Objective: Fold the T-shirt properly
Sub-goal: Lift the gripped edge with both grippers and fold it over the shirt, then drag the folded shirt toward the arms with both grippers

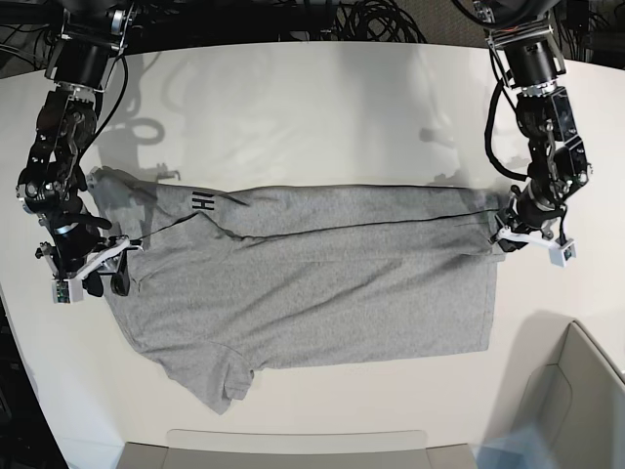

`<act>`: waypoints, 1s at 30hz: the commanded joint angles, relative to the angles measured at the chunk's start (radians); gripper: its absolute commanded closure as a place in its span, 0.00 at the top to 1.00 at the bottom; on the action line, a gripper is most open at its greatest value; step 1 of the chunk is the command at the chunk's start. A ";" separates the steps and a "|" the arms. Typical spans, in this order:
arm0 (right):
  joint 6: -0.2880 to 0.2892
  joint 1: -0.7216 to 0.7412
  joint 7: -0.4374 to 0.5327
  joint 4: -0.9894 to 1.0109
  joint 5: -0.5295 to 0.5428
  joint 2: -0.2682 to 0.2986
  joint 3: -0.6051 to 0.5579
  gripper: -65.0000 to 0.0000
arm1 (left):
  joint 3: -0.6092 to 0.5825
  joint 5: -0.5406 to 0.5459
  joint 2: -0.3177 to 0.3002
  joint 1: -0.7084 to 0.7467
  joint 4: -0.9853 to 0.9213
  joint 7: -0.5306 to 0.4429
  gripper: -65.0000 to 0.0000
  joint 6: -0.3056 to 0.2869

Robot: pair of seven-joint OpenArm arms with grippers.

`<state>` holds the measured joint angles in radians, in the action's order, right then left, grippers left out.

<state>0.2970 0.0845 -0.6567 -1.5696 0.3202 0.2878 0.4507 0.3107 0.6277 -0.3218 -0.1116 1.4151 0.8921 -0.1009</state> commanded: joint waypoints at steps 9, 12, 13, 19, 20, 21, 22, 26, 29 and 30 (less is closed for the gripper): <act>0.003 -0.203 -0.090 -0.059 0.087 0.003 0.244 0.42 | 0.006 0.007 -0.015 0.094 0.175 0.095 0.25 -0.007; 0.003 -0.248 -0.087 0.004 0.112 0.031 0.242 0.42 | 0.006 0.007 -0.015 0.111 0.175 0.097 0.25 -0.007; 0.003 -0.249 -0.085 0.041 0.113 0.038 0.242 0.42 | 0.006 0.007 -0.015 0.114 0.174 0.097 0.25 -0.007; 0.003 -0.216 -0.031 0.199 0.113 0.046 0.236 0.42 | 0.005 0.005 -0.020 0.108 0.092 0.088 0.25 -0.009; 0.003 -0.216 -0.027 0.206 0.113 0.046 0.219 0.42 | 0.006 0.005 -0.030 0.106 0.079 0.085 0.25 -0.009; 0.003 -0.214 -0.025 0.208 0.113 0.052 0.199 0.42 | 0.006 0.005 -0.033 0.106 0.069 0.081 0.25 -0.010; 0.003 -0.214 -0.022 0.206 0.113 0.061 0.181 0.42 | 0.006 0.005 -0.033 0.106 0.068 0.071 0.25 -0.010; 0.003 -0.214 -0.022 0.206 0.113 0.069 0.136 0.42 | 0.006 0.005 -0.041 0.109 0.063 0.023 0.25 -0.010; 0.003 -0.199 -0.025 0.206 0.113 0.067 0.136 0.42 | 0.006 0.005 -0.053 0.112 0.048 0.006 0.25 -0.010; 0.003 -0.199 -0.025 0.206 0.113 0.067 0.136 0.42 | 0.006 0.005 -0.053 0.111 0.037 0.006 0.25 -0.010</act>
<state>0.2928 -0.1299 -0.7017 -1.3468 0.4225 0.3351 0.5831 0.3126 0.6281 -0.3588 0.0109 1.4414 0.9112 -0.1093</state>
